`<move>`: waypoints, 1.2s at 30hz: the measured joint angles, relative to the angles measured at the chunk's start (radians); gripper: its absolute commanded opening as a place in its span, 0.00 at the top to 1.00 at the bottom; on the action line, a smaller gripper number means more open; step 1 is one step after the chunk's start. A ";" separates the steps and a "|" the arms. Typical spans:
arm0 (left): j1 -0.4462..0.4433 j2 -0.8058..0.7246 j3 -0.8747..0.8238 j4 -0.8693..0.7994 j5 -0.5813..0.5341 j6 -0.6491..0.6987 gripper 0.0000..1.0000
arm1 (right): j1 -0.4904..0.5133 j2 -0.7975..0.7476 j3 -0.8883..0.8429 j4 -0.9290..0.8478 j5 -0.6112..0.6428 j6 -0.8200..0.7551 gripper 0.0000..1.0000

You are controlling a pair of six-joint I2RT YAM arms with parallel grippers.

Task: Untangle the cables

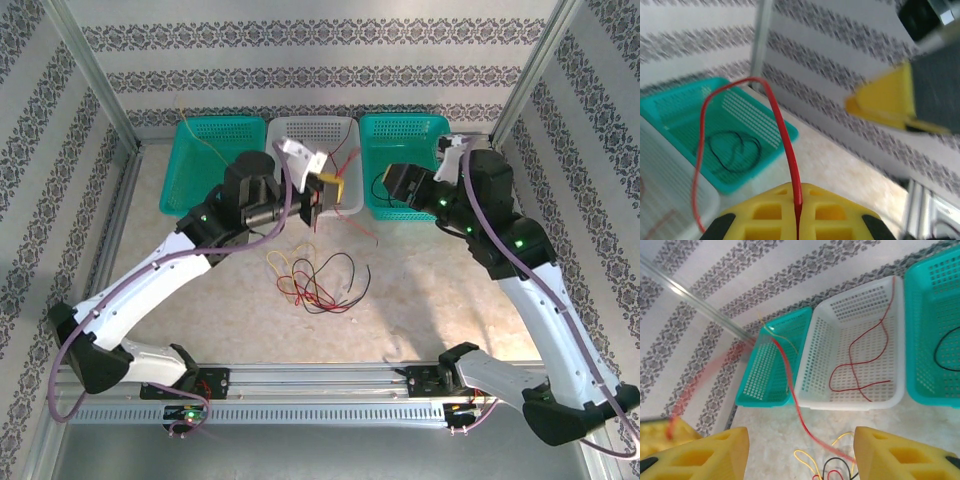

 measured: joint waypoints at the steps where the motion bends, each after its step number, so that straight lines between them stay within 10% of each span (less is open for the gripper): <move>1: 0.019 0.023 0.039 -0.007 -0.016 -0.005 1.00 | -0.011 -0.014 -0.003 -0.009 0.002 -0.003 0.41; 10: 0.188 0.309 0.343 -0.063 -0.064 -0.053 0.98 | -0.086 -0.060 -0.002 -0.099 0.002 -0.015 0.42; 15: 0.219 0.464 0.451 -0.080 -0.064 -0.068 0.48 | -0.087 -0.056 -0.003 -0.126 -0.016 -0.016 0.43; 21: 0.224 0.568 0.427 -0.103 -0.090 -0.107 0.21 | -0.087 -0.072 -0.042 -0.132 -0.031 -0.016 0.44; 36: 0.224 -0.025 -0.138 -0.053 -0.116 -0.195 0.10 | -0.008 -0.136 -0.345 -0.108 -0.056 0.006 0.46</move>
